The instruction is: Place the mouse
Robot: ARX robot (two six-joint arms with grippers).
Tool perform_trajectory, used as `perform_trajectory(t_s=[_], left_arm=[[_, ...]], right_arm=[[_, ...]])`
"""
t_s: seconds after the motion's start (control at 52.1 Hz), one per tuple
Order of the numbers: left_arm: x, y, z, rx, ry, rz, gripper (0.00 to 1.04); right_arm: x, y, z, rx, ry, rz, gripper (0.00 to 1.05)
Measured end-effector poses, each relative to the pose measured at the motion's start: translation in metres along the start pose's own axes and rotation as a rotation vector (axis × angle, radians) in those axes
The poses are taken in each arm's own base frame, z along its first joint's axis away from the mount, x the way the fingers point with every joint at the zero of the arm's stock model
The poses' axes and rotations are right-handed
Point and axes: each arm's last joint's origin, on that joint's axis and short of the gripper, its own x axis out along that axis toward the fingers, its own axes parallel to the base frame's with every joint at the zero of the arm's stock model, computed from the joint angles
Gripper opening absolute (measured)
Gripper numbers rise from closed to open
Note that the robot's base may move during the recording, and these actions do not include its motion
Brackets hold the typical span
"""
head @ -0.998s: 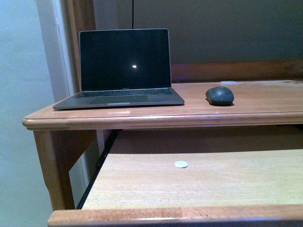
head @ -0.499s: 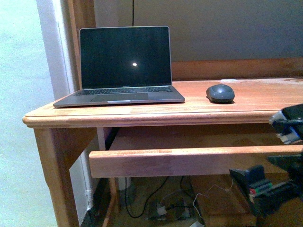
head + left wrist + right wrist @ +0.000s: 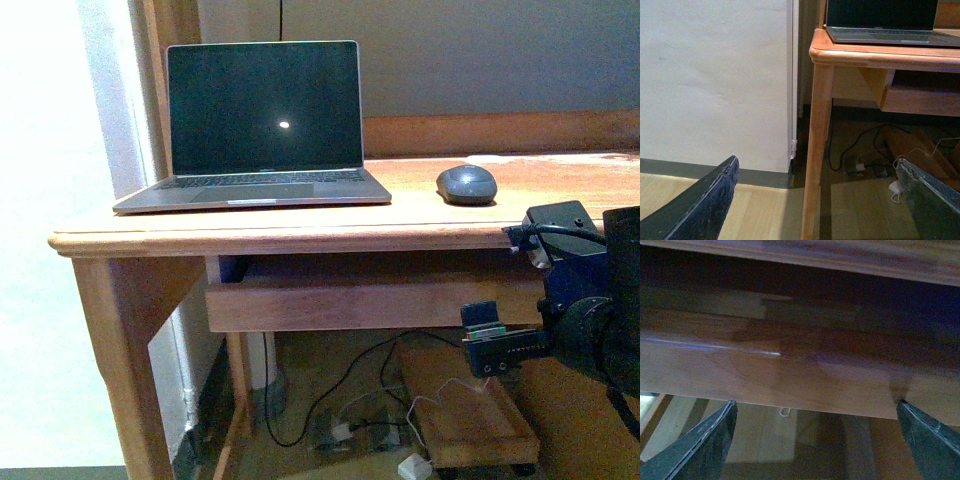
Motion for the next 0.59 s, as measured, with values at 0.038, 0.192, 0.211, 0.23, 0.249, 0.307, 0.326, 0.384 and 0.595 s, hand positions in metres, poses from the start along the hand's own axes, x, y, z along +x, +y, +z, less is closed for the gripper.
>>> perform_trajectory(t_s=[0.038,0.192,0.211,0.23,0.249,0.307,0.326,0.384,0.595], left_arm=[[0.0,0.0,0.0,0.0,0.0,0.0,0.97],[0.0,0.0,0.0,0.0,0.0,0.0,0.97],[0.0,0.0,0.0,0.0,0.0,0.0,0.97],[0.0,0.0,0.0,0.0,0.0,0.0,0.97],[0.0,0.0,0.0,0.0,0.0,0.0,0.97],[0.0,0.0,0.0,0.0,0.0,0.0,0.97],[0.0,0.0,0.0,0.0,0.0,0.0,0.97],[0.0,0.0,0.0,0.0,0.0,0.0,0.97],[0.0,0.0,0.0,0.0,0.0,0.0,0.97]], right_arm=[[0.0,-0.001,0.001,0.011,-0.002,0.003,0.97],[-0.011,-0.013,0.006,0.068,-0.019,0.045,0.97],[-0.016,-0.017,0.007,0.081,-0.023,0.05,0.97],[-0.019,-0.018,0.008,0.085,-0.026,0.055,0.97],[-0.024,-0.022,0.009,0.091,-0.033,0.063,0.97],[-0.038,-0.028,0.012,0.102,-0.055,0.076,0.97],[-0.045,-0.031,0.013,0.11,-0.068,0.084,0.97],[-0.06,-0.038,0.014,0.13,-0.081,0.108,0.97],[-0.132,-0.064,-0.006,0.222,-0.077,0.185,0.97]])
